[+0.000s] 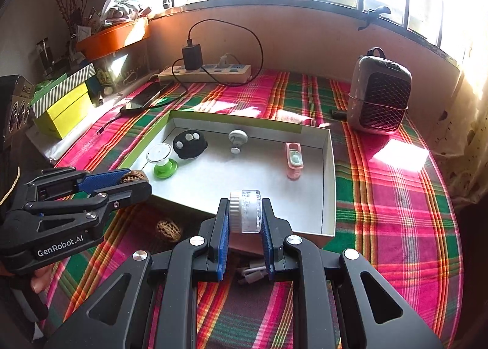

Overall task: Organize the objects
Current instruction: 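Carry the walnut into the box with the left tool while the right tool lowers the cap inside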

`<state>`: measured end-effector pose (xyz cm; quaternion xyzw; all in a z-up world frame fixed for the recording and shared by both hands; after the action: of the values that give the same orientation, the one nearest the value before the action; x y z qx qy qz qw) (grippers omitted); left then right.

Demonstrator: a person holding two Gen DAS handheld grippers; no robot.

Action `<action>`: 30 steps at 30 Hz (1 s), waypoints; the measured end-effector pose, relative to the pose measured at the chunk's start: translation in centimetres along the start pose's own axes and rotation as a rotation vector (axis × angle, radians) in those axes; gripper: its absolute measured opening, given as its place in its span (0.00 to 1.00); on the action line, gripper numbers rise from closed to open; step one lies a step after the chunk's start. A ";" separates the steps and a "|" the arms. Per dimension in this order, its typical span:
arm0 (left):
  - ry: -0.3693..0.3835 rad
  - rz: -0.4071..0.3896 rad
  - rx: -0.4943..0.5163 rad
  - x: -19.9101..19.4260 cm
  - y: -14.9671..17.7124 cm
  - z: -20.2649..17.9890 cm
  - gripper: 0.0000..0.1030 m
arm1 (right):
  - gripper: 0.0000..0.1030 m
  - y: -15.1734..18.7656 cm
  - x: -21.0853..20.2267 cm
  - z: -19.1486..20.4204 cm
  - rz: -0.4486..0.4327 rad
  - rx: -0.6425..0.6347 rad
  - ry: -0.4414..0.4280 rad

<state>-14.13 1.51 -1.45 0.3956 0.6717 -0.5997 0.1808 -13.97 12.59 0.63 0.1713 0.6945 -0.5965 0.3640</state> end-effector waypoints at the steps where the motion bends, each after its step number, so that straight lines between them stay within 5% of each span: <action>1: -0.002 0.000 -0.002 0.1 -0.1 0.1 0.28 | 0.19 -0.3 0.2 0.0 -0.001 -0.001 0.000; 30: -0.008 0.047 -0.002 3.8 -1.4 1.4 0.28 | 0.19 -5.6 9.7 -1.3 0.098 -0.010 0.028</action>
<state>-17.90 1.40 -3.59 0.4086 0.6623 -0.5961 0.1977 -24.66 10.66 -2.33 0.2120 0.6932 -0.5720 0.3838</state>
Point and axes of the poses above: each gripper's, at about its wrist camera, not at the fingertips, and x roughly the way its jaws point, z to its left, y to its underside, the point moved 8 cm from there along x, roughly the way its jaws point, and after that the axes turned 4 degrees about y, right-handed, at the moved point
